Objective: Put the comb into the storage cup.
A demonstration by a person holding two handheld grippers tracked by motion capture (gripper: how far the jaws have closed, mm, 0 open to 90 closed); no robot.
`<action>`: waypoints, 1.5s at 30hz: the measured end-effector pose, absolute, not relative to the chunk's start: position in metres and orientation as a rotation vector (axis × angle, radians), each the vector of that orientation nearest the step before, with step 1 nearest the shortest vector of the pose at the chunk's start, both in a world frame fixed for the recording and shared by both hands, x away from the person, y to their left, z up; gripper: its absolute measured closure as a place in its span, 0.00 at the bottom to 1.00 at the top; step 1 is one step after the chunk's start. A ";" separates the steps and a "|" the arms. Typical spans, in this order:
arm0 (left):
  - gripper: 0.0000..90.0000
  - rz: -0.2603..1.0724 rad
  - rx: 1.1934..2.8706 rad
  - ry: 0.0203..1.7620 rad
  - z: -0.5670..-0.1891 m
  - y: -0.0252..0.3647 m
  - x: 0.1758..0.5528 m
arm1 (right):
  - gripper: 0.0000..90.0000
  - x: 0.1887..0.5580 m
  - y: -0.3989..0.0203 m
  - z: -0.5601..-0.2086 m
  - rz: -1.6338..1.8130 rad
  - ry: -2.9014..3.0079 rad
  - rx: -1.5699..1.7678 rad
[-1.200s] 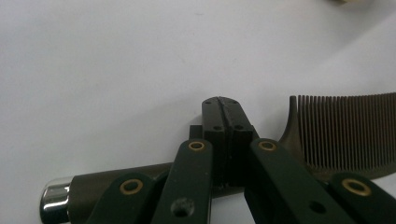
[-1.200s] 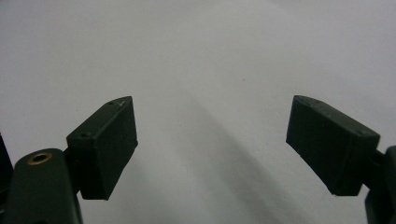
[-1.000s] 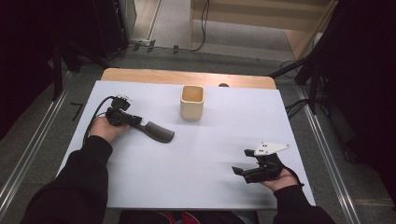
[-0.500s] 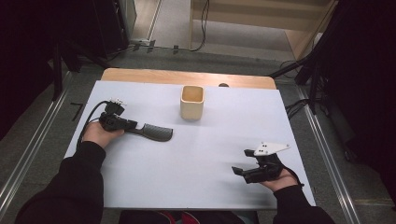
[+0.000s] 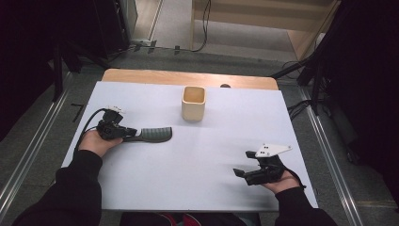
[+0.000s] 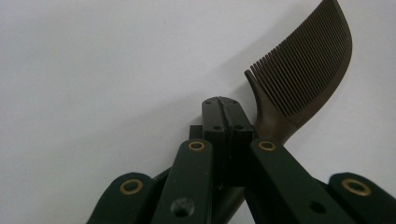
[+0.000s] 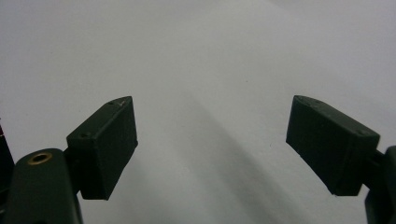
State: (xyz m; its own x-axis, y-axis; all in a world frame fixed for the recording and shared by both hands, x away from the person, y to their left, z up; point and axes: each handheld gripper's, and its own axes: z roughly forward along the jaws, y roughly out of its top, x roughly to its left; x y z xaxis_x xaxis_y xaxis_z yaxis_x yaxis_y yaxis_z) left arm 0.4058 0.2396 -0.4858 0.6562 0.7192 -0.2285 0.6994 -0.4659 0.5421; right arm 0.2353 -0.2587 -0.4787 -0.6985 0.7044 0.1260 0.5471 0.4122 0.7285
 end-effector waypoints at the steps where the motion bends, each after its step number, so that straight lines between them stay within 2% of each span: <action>1: 1.00 0.044 2.258 1.101 -0.486 0.241 0.405 | 0.16 0.235 -0.259 -0.479 1.156 2.466 1.109; 40: 1.00 -0.033 2.221 1.130 -0.488 0.244 0.360 | 0.16 0.235 -0.257 -0.479 1.155 2.469 1.106; 45: 0.90 -0.002 2.179 1.129 -0.483 0.250 0.361 | 0.16 0.235 -0.258 -0.479 1.157 2.469 1.106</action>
State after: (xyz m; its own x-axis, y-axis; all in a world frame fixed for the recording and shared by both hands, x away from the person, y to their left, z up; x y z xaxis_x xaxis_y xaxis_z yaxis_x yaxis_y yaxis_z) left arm 0.3607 0.2503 -0.4828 0.6248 0.7237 -0.2931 0.7245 -0.3975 0.5631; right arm 0.2351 -0.2581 -0.4786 -0.7005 0.7024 0.1262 0.5465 0.4142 0.7278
